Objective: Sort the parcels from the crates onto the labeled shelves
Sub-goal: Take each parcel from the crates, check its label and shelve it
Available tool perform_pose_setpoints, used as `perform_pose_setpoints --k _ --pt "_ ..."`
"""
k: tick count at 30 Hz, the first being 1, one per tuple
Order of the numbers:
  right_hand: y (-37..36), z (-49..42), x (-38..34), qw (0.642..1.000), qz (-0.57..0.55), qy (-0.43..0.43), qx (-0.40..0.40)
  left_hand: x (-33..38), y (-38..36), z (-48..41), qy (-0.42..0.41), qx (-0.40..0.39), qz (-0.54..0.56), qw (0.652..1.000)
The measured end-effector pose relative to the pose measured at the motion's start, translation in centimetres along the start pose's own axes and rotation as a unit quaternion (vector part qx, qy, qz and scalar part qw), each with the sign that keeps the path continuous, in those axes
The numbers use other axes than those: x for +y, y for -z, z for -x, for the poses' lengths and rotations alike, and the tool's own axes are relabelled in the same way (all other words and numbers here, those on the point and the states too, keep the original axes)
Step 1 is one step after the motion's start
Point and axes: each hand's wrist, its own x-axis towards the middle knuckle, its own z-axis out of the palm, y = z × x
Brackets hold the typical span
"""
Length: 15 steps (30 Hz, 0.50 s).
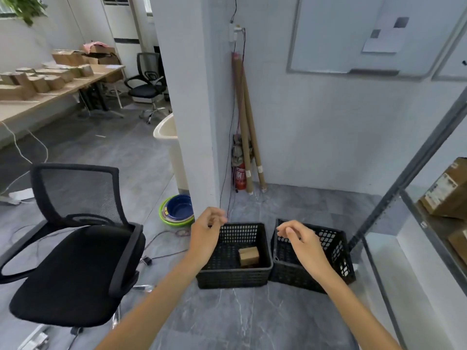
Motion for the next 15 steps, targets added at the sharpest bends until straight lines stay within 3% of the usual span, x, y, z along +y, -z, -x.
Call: perform_pose_setpoints --k 9,15 --pt "-2.5 -6.3 2.9 0.998 0.0 -0.054 0.04 -4.4 -1.3 -7.8 0.031 -0.043 -0.018 0.998" --pt "-3.2 -11.3 5.8 0.995 0.006 -0.096 0.027 -7.3 -3.5 -13.4 0.062 -0.055 -0.037 0.996"
